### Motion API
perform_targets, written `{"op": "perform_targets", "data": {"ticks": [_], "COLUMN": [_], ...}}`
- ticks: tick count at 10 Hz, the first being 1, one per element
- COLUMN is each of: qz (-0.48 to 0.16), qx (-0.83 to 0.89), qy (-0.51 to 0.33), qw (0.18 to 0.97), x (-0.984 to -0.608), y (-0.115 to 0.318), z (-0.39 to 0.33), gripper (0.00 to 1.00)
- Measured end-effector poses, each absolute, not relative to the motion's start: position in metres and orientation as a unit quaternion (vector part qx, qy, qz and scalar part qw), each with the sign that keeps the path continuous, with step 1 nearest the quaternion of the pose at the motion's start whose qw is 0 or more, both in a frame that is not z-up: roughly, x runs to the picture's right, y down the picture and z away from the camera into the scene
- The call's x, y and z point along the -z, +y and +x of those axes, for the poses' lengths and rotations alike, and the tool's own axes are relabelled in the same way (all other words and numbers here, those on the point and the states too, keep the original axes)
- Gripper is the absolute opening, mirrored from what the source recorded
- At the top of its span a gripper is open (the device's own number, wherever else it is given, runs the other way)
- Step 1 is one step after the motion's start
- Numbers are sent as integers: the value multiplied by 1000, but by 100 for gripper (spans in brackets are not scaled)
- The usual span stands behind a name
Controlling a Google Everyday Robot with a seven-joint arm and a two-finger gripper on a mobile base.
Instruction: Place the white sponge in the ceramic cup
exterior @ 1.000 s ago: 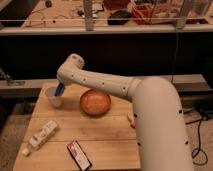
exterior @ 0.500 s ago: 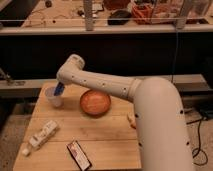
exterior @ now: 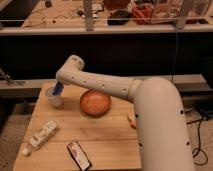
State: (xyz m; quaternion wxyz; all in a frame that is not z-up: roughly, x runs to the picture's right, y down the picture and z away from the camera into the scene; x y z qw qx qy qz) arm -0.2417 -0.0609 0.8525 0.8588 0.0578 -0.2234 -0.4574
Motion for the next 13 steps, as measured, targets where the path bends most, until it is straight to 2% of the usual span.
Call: {"op": "perform_targets", "data": {"ticks": [2,4,5,6,7,8,13], "qz": [63,67,70,73,75,78,82], "qx": [456,455,455,454,454,453,449], "qy": [-223,-222,-221,-221,-220,-220,-220], "qw": [859,860,860,860,860,860,862], "x": [-852,-851,-850,-850,-849,-849,-854], "y": [-62,-63,-64,-64,-65,-66,-66], "z": [-243,-244,-246,-246,-247,-247,-249], "gripper": [65,68,76,79,79,72,24]}}
